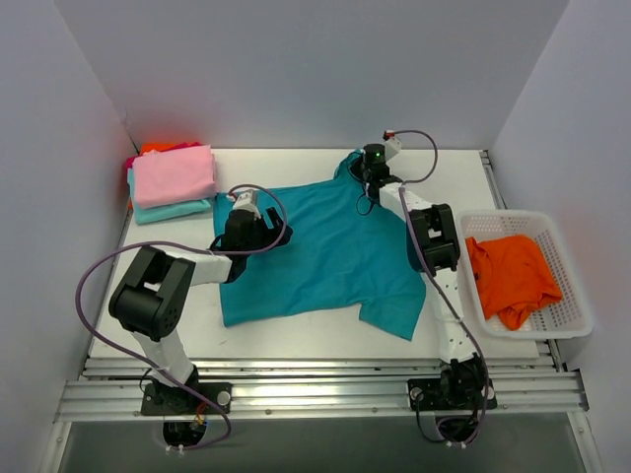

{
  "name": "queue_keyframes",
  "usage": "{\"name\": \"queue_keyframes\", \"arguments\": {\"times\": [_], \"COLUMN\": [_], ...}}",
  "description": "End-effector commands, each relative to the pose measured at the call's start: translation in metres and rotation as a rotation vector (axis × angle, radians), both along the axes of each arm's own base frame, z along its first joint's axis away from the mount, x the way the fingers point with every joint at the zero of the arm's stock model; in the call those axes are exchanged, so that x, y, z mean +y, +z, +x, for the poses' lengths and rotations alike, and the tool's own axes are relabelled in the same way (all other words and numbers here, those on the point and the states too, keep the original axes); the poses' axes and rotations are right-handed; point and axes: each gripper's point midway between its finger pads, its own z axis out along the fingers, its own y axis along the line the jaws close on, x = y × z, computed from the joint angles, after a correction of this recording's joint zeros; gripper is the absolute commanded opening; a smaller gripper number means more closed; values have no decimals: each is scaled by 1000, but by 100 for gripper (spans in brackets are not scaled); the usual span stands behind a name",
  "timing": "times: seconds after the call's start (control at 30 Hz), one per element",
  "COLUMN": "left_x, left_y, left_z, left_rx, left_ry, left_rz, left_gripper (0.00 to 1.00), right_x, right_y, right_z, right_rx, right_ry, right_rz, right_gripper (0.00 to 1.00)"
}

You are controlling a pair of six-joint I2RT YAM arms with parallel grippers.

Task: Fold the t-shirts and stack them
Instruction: Flatten out the tshirt

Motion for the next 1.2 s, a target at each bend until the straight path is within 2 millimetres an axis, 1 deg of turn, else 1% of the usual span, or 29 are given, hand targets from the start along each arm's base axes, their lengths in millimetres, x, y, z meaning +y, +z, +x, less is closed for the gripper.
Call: {"name": "queue_keyframes", "arguments": {"times": [0.0, 0.17, 0.23, 0.27, 0.3, 0.33, 0.37, 0.4, 0.43, 0.47, 0.5, 0.53, 0.6, 0.63, 0.67, 0.7, 0.73, 0.77, 0.8, 0.83, 0.87, 0.93, 0.97, 1.0, 1.03, 1.07, 1.1, 1.13, 1.17], "left_x": [-1, 0, 1, 1, 2, 2, 2, 3, 3, 4, 4, 5, 9, 10, 12, 12, 14, 14, 15, 15, 16, 17, 18, 22, 24, 26, 33, 37, 40], "left_y": [27, 17, 15, 15, 13, 13, 11, 10, 9, 7, 6, 6, 6, 5, 8, 8, 8, 9, 10, 12, 14, 19, 22, 24, 25, 32, 35, 36, 46], "left_z": [1, -2, -3, -3, -4, -4, -6, -7, -7, -9, -10, -10, -10, -10, -9, -9, -9, -8, -7, -6, -4, 1, 3, 6, 8, 11, 15, 16, 19], "left_rx": [-71, -60, -57, -57, -55, -57, -53, -49, -51, -46, -45, -46, -52, -49, -55, -59, -57, -62, -64, -67, -71, -80, -82, -85, -82, -93, -94, -89, -106], "left_ry": [5, 6, 6, 6, 7, 5, 5, 6, 5, 5, 4, 6, 25, 26, 32, 34, 35, 38, 40, 42, 44, 46, 48, 54, 56, 60, 69, 74, 78], "left_rz": [-26, -24, -23, -23, -20, -19, -18, -18, -17, -15, -13, -9, 4, 9, 12, 20, 24, 33, 38, 40, 46, 52, 54, 53, 56, 49, 46, 47, 42], "left_gripper": [88, 88, 88, 88, 88, 88, 88, 88, 88, 88, 88, 88, 88, 88, 88, 88, 88, 88, 88, 88, 88, 88, 88, 88, 88, 88, 88, 88, 88], "right_x": [14, 31, 42, 47, 52, 59, 65, 68, 74, 78, 80, 82, 86, 88, 90, 90, 89, 88, 85, 81, 75, 55, 47, 33, 13, 1, -16, -36, -55], "right_y": [15, 2, -5, -4, -15, -6, -3, -10, 0, 2, -6, 7, 8, 20, 26, 41, 57, 69, 90, 112, 123, 171, 183, 236, 225, 234, 282, 257, 299], "right_z": [11, 19, 22, 24, 24, 29, 30, 30, 33, 34, 34, 37, 38, 39, 39, 39, 38, 36, 31, 27, 23, 6, -1, -17, -29, -40, -64, -78, -104], "right_rx": [-52, -45, -49, -59, -54, -97, -121, -133, -189, -212, -221, -278, -311, -356, -383, -415, -462, -494, -517, -567, -585, -649, -658, -728, -702, -707, -768, -703, -739], "right_ry": [8, 23, 30, 34, 38, 48, 59, 65, 73, 80, 82, 87, 94, 102, 114, 123, 130, 136, 139, 133, 123, 81, 63, 35, -18, -46, -87, -149, -208], "right_rz": [45, 79, 96, 103, 107, 124, 137, 147, 183, 204, 221, 260, 282, 297, 286, 280, 275, 245, 229, 219, 196, 123, 97, 76, 47, 31, 34, -27, -35], "right_gripper": [0, 0, 0, 0, 0, 0, 0, 0, 0, 0, 0, 0, 0, 2, 7, 15, 29, 64, 77, 86, 96, 100, 100, 100, 100, 100, 100, 100, 100]}}
